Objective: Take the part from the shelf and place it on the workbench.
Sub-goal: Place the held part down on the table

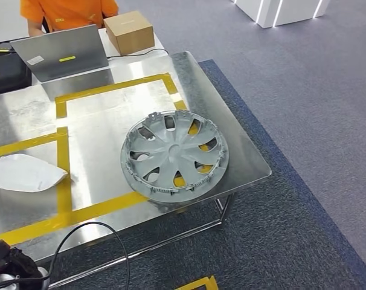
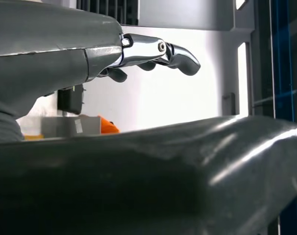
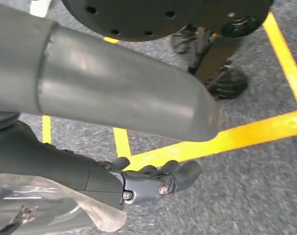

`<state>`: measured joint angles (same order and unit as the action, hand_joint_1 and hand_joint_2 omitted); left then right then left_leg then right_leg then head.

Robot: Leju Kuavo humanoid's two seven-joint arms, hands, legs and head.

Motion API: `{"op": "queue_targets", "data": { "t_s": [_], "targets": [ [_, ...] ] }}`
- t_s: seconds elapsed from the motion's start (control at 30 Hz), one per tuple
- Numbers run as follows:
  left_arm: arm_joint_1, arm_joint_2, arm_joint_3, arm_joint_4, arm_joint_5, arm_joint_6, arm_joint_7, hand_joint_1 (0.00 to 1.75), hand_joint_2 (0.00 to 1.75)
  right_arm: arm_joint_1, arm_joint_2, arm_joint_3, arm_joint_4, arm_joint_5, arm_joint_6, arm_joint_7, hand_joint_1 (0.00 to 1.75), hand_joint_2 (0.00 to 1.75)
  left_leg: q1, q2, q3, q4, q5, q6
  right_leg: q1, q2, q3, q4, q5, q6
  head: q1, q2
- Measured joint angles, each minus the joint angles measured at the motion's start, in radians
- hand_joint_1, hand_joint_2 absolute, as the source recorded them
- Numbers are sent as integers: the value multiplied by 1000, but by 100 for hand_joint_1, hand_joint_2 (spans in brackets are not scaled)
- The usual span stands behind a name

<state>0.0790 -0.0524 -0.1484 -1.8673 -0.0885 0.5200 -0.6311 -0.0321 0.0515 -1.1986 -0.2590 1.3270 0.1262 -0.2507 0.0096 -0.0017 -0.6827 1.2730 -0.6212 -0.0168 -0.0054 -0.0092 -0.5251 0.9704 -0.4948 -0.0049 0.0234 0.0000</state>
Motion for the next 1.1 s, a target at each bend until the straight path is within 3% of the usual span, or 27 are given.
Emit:
{"op": "queue_targets", "data": {
  "t_s": [0.03, 0.07, 0.17, 0.23, 0.33, 0.4, 0.47, 0.5, 0.53, 0.57, 0.6, 0.63, 0.7, 0.73, 0.8, 0.87, 0.93, 1.0, 1.03, 1.07, 1.1],
  "targets": [
    [2, 0, 0, 0, -2, 5, -1, 0, 0, 0, 0, 0, 0, 1, 0, 0, 0, 0, 0, 0, 11, 17, 0, -1, 1, 0, -12, 4, 8, 1, 0, 0],
    [3, 0, 0, 0, -4, 11, -3, 0, 0, 0, 0, 0, 0, 2, 0, 0, 0, 0, 0, 0, 38, -3, 17, -1, 1, 0, -25, 9, 14, 2, 0, 0],
    [2, 0, 0, -4, -17, 36, -14, 0, 0, -1, 2, 0, 0, 4, -1, 0, 0, 0, -1, 0, 172, -205, 72, 10, 2, 0, -54, 27, 26, 11, 0, 0],
    [2, 0, 0, -7, -22, 50, -18, 0, 0, -1, 3, 0, 0, 5, -2, 1, 0, 0, -5, -1, 206, -271, 76, 20, 4, 1, -63, 32, 36, 20, 1, 0],
    [2, 0, 1, -9, -26, 72, -20, 0, 0, -1, 3, 0, 0, 6, -5, 2, 0, 0, -6, 1, 190, -277, 96, 40, 3, 3, -75, 35, 41, 39, 1, 0],
    [1, -2, 2, -11, -27, 83, -23, 0, 0, 0, 3, 0, 0, 7, -6, 3, 0, 0, -2, 5, 171, -283, 117, 57, 2, 6, -103, 91, -20, 50, 4, 0],
    [1, -4, 2, -11, -29, 90, -25, 0, 0, -1, 3, 0, 0, 8, -7, 4, 0, 0, -2, 6, 145, -283, 138, 64, 1, 7, -147, 220, -112, 58, 9, 0],
    [2, -4, 3, -11, -30, 94, -25, 0, 0, -1, 4, 0, 0, 8, -7, 5, 0, 0, -3, 6, 131, -282, 149, 64, 0, 7, -161, 281, -137, 61, 10, 0],
    [2, -4, 3, -11, -32, 98, -26, 0, 0, -1, 5, 0, 0, 9, -7, 6, 0, 0, -4, 6, 117, -282, 159, 63, 0, 7, -161, 316, -142, 62, 10, 0],
    [2, -4, 3, -11, -33, 102, -27, 0, 0, -1, 5, 0, 0, 10, -8, 6, 0, 0, -4, 6, 105, -282, 168, 62, 0, 7, -142, 312, -124, 62, 10, 0],
    [2, -4, 3, -11, -35, 105, -27, 0, 0, -1, 5, 0, 0, 10, -10, 6, 0, 0, -4, 6, 94, -281, 177, 60, 0, 7, -104, 272, -96, 60, 10, 0],
    [2, -4, 3, -12, -38, 108, -29, 0, 0, -2, 5, 0, 0, 10, -11, 6, 0, 0, -5, 6, 86, -281, 186, 57, 0, 8, -48, 198, -70, 56, 10, 0],
    [2, -4, 3, -13, -43, 115, -32, 0, 0, -7, 5, 0, -1, 11, -13, 6, 0, 0, -7, 6, 73, -280, 203, 48, 2, 10, 65, 36, -54, 47, 10, 0],
    [1, -4, 3, -13, -45, 117, -33, 0, 0, -9, 5, 0, -1, 12, -14, 6, 0, 0, -8, 6, 69, -280, 213, 43, 4, 11, 96, -15, -57, 44, 10, 0],
    [1, -4, 3, -14, -48, 121, -34, 0, 0, -8, 5, 0, -1, 13, -15, 7, 0, 0, -8, 8, 64, -283, 231, 32, 6, 12, 97, -41, -54, 36, 10, 0],
    [2, -3, 3, -14, -48, 123, -34, 0, 0, -6, 5, 0, -2, 14, -16, 8, 0, 0, -6, 6, 54, -269, 209, 20, 3, 7, 80, -42, -37, 21, 9, 0],
    [2, -2, 3, -14, -49, 125, -34, 0, 0, -5, 5, 0, -2, 15, -18, 8, 0, 0, -4, 4, 31, -184, 119, 10, 1, 1, 61, -43, -18, 7, 5, 0],
    [2, 0, 3, -14, -50, 128, -34, 0, 0, -5, 5, 0, -2, 16, -20, 8, 0, 0, -3, 4, 5, -51, 29, 4, 2, -2, 38, -37, 0, 4, 3, 0],
    [3, 1, 3, -14, -52, 130, -34, 0, 0, -5, 5, 0, -2, 16, -21, 8, 0, 0, -2, 4, 3, -5, 14, 3, 2, -3, 24, -30, 8, 4, 3, 0],
    [3, 1, 3, -14, -53, 131, -34, 0, 0, -5, 5, 0, -2, 17, -21, 8, 0, 0, -2, 4, 16, 6, 21, 2, 2, -3, 7, -22, 16, 5, 4, 0],
    [3, 2, 3, -14, -56, 133, -34, 0, 0, -5, 5, 0, -2, 18, -21, 8, 0, 0, -1, 4, 46, -21, 44, 2, 2, -3, -12, -14, 23, 7, 3, 0]
  ]
}}
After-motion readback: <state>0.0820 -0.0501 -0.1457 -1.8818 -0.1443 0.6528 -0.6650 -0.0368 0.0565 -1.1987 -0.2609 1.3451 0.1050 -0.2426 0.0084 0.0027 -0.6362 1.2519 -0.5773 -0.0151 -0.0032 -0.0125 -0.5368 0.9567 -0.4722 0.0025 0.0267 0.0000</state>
